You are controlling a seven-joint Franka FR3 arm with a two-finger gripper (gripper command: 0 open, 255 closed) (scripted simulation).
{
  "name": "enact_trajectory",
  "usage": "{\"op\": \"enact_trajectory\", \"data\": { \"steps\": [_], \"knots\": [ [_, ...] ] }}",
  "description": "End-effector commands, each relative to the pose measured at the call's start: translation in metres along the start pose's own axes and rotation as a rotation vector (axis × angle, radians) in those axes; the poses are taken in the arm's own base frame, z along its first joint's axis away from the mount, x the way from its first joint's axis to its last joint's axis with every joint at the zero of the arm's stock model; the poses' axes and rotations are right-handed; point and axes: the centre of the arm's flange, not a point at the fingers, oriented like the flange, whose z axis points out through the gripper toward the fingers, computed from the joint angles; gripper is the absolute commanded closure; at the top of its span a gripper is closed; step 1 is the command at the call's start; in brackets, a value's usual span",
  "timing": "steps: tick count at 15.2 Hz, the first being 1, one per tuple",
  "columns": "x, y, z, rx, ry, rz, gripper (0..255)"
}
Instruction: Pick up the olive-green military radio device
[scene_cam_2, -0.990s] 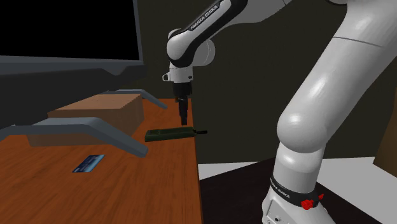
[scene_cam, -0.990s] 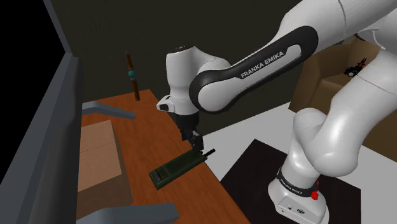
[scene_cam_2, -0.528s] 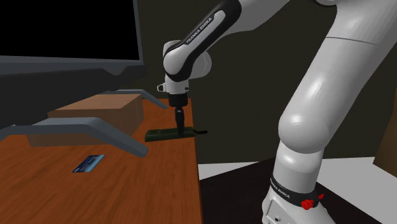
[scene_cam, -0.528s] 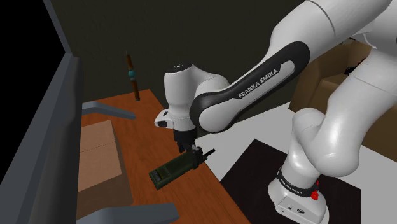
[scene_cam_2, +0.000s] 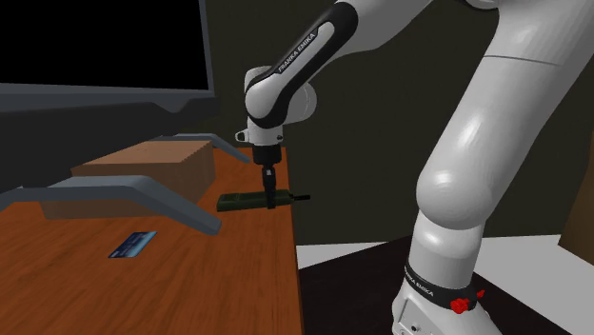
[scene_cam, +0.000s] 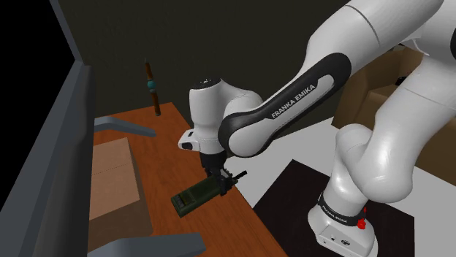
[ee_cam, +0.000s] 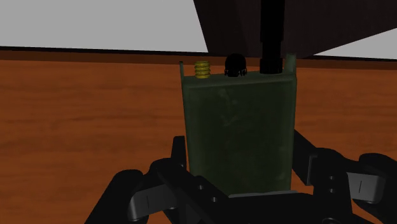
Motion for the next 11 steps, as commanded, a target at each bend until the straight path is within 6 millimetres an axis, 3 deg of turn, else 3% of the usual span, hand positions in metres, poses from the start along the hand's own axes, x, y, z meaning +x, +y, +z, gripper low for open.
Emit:
{"op": "enact_trajectory", "data": {
  "steps": [1, 5, 11],
  "knots": [
    [0.000, 0.000, 0.000, 0.000, 0.000, 0.000, 255],
    [0.000, -0.001, 0.001, 0.000, 0.000, 0.000, 255],
    [-0.001, -0.002, -0.031, 0.000, 0.000, 0.000, 255]
  ]
}}
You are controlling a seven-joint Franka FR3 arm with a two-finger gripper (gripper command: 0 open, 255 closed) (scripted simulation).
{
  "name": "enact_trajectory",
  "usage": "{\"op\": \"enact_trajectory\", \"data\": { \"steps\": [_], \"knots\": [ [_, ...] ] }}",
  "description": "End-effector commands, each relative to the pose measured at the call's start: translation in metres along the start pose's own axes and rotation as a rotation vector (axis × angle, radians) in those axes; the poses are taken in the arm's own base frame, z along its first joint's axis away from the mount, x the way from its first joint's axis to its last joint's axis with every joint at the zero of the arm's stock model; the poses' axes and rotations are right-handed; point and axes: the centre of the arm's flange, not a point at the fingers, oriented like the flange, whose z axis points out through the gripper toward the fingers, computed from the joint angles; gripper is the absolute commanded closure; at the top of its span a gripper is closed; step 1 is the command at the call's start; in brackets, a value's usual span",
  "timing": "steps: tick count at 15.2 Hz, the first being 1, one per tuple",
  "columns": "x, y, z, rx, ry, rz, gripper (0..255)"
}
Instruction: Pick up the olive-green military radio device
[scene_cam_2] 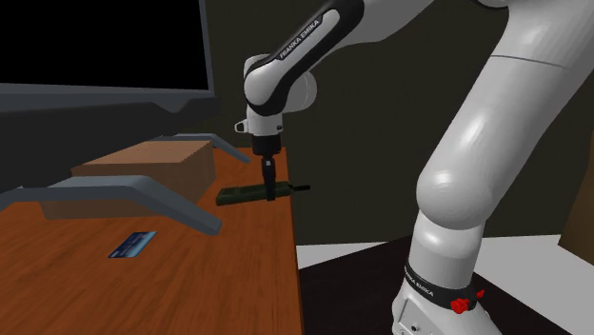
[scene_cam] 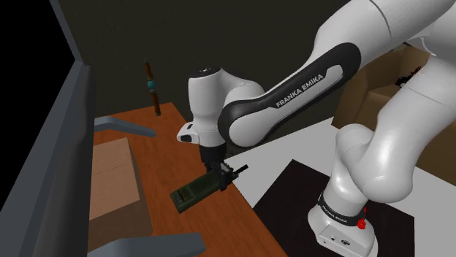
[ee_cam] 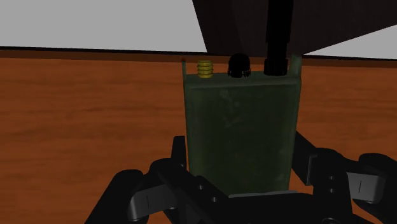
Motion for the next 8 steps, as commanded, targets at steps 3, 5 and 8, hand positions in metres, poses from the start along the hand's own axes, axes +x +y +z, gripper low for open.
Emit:
{"op": "enact_trajectory", "data": {
  "steps": [3, 5, 8],
  "knots": [
    [-0.001, -0.001, -0.022, 0.000, 0.000, 0.000, 255],
    [-0.001, -0.001, -0.032, 0.000, 0.000, 0.000, 255],
    [-0.002, -0.002, -0.048, 0.000, 0.000, 0.000, 255]
  ]
}}
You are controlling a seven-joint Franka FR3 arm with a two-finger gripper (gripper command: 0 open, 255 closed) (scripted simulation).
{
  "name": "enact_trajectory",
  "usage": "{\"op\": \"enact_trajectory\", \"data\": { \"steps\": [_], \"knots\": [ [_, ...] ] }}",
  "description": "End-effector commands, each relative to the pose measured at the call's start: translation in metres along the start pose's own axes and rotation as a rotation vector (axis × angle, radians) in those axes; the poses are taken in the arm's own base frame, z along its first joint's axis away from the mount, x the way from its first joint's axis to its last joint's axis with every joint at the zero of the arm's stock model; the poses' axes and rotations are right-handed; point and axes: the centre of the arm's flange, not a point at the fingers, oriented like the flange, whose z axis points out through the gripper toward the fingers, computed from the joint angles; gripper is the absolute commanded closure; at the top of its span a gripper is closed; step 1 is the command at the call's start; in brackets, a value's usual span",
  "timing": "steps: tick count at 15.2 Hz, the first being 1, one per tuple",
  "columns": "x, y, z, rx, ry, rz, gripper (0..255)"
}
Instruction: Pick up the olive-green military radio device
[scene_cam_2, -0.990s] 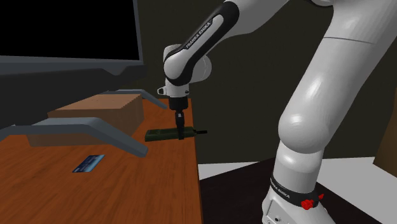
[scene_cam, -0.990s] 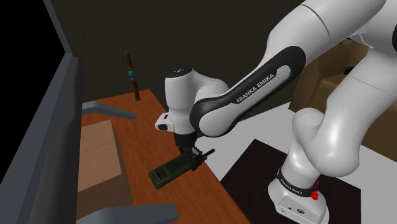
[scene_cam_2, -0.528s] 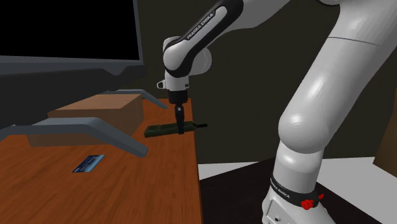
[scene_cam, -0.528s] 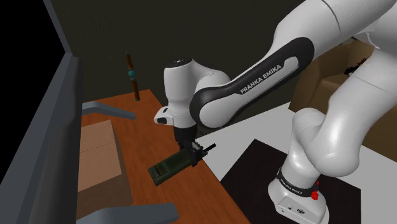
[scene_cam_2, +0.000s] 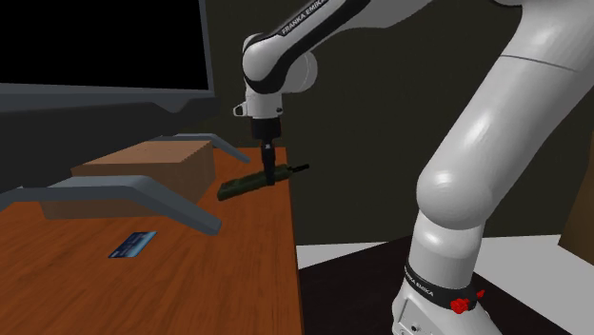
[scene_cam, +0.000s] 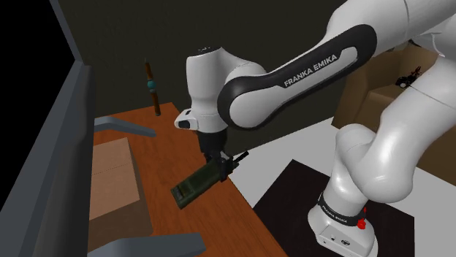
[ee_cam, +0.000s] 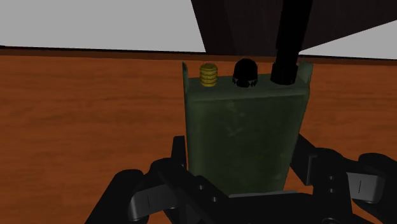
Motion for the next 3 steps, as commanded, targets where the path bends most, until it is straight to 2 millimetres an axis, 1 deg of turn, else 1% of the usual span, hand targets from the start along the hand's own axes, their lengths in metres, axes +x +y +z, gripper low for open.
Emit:
{"op": "enact_trajectory", "data": {
  "steps": [1, 3],
  "knots": [
    [-0.0004, -0.0002, -0.0116, 0.000, 0.000, 0.000, 255],
    [-0.0004, -0.0002, -0.0124, 0.000, 0.000, 0.000, 255]
  ]
}}
